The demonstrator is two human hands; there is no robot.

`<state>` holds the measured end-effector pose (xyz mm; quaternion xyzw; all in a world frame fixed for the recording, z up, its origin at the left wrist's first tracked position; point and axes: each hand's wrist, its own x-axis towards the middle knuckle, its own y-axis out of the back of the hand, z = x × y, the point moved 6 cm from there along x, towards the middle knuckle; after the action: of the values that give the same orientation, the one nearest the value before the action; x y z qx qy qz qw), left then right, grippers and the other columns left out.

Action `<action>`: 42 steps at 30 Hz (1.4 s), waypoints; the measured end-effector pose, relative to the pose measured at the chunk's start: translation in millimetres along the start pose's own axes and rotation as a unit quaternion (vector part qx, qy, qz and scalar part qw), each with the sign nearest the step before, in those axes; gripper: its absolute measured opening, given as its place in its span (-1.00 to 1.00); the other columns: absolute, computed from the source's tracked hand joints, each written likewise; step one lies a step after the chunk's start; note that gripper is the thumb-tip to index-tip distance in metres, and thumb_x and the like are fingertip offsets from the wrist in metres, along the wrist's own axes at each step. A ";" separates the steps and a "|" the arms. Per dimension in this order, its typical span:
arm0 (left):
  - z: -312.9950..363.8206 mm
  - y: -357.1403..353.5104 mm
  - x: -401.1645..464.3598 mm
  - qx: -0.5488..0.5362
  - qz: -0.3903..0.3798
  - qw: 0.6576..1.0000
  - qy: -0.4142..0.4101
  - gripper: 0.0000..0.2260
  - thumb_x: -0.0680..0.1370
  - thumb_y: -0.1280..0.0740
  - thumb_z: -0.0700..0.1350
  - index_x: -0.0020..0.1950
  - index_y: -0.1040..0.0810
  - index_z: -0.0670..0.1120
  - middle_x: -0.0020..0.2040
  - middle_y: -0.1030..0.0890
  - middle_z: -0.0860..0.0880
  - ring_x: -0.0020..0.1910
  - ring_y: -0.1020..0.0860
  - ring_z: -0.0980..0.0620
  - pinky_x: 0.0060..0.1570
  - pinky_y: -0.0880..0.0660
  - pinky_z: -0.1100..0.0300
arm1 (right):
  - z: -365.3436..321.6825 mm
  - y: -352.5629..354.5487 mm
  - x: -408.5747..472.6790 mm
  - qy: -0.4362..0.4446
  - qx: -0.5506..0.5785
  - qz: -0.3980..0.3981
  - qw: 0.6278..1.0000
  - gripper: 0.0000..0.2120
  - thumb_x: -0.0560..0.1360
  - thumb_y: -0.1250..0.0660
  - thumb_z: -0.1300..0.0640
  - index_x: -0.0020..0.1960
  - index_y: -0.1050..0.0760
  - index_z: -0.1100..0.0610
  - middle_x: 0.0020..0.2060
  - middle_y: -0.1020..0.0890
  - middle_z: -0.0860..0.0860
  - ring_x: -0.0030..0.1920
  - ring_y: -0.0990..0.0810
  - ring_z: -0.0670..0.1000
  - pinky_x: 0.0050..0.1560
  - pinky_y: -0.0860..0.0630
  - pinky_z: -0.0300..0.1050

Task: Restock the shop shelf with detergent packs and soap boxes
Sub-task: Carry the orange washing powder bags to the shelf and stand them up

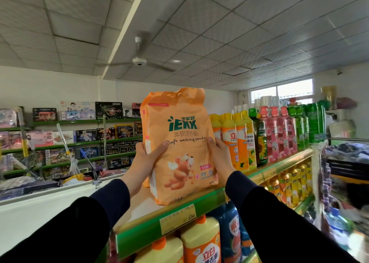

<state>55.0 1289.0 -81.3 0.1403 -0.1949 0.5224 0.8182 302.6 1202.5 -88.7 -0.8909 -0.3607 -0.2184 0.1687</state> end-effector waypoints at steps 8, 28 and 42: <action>4.8 1.9 6.1 -0.030 0.005 1.000 -0.006 -0.17 0.31 -0.53 0.28 0.42 -0.23 0.03 0.19 -0.59 0.06 0.08 -0.64 0.11 -0.17 -0.56 0.28 | -10.4 6.6 -8.1 0.050 -0.065 0.058 0.995 -0.77 0.65 -0.26 -0.03 0.24 -0.54 0.01 0.07 -0.64 -0.09 0.13 -0.62 -0.02 0.06 -0.57 -0.10; 21.7 17.7 -9.1 0.047 0.098 0.990 -0.087 -0.05 0.45 -0.55 0.13 0.65 -0.03 0.02 0.63 -0.18 -0.04 0.54 -0.27 -0.06 0.43 -0.34 -0.07 | -35.4 11.8 -31.5 0.071 -0.110 0.044 0.990 -0.66 0.61 -0.31 -0.11 0.34 -0.43 -0.04 0.24 -0.56 -0.09 0.28 -0.54 0.00 0.34 -0.50 0.12; 84.3 -42.1 -95.2 0.105 -0.097 0.942 -0.305 -0.48 0.57 -0.43 -0.06 0.47 -0.31 0.14 0.46 -0.32 0.14 0.44 -0.29 0.14 0.46 -0.31 -0.03 | -131.2 85.9 -176.6 0.137 -0.307 0.117 0.934 -0.52 0.57 -0.37 -0.08 0.45 -0.38 -0.09 0.38 -0.46 -0.09 0.37 -0.44 0.00 0.37 -0.44 0.09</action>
<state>42.7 1158.9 -52.1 0.3962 -0.3646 0.3906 0.7467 215.3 983.3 -79.9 -0.8967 -0.1428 -0.4171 -0.0411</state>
